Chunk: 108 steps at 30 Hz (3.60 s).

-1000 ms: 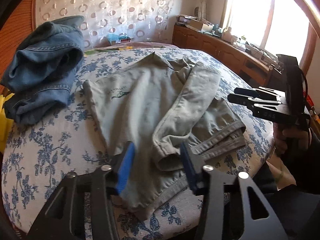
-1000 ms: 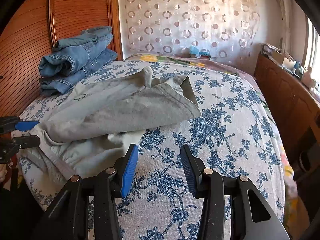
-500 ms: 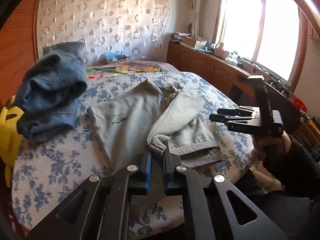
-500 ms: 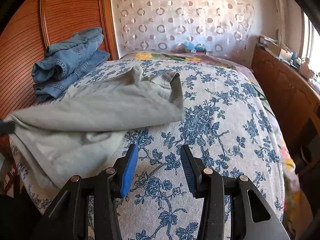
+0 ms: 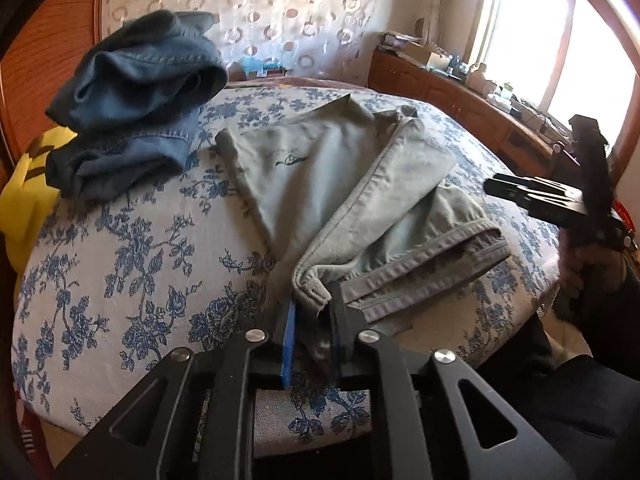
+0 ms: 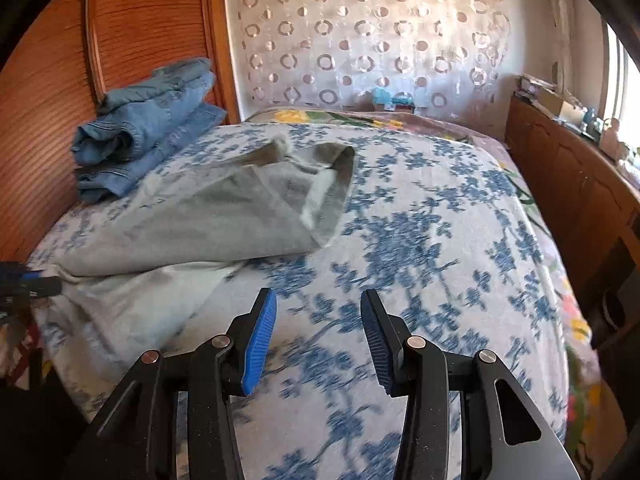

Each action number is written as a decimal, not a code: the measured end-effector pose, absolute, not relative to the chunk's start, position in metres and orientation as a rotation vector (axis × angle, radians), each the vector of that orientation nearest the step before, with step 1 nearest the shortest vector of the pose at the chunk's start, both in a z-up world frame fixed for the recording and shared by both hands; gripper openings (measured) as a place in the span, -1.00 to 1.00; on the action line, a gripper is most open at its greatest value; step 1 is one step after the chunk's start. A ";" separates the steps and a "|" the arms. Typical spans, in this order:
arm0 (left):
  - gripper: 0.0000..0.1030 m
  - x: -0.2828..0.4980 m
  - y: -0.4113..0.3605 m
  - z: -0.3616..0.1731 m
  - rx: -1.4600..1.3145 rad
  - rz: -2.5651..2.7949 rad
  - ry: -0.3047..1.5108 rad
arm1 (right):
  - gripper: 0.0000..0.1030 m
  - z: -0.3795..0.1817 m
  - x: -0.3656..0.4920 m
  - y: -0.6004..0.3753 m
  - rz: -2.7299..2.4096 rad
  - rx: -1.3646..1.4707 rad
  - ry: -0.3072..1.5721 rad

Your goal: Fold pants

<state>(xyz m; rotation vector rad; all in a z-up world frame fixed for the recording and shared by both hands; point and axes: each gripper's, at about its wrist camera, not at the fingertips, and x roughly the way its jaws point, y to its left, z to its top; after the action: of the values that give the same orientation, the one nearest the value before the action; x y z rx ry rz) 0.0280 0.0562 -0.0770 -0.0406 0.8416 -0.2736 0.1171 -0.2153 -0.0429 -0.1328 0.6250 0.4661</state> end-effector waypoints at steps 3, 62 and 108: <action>-0.26 0.028 0.056 -0.077 -0.027 -0.259 0.837 | -0.21 -0.042 0.101 -0.206 0.532 -0.145 0.627; 0.48 0.019 0.062 -0.060 0.006 -0.228 0.770 | -0.90 -0.033 0.041 -0.220 0.637 -0.135 0.688; -0.03 0.024 0.062 -0.082 -0.043 -0.282 0.782 | -0.91 0.022 0.211 -0.108 0.690 -0.312 0.582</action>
<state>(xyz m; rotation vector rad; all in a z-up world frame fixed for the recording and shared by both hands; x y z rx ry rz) 0.0243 0.0623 -0.0817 -0.0427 0.7823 -0.2815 0.2106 -0.1083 0.0224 -0.3120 0.5822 0.6902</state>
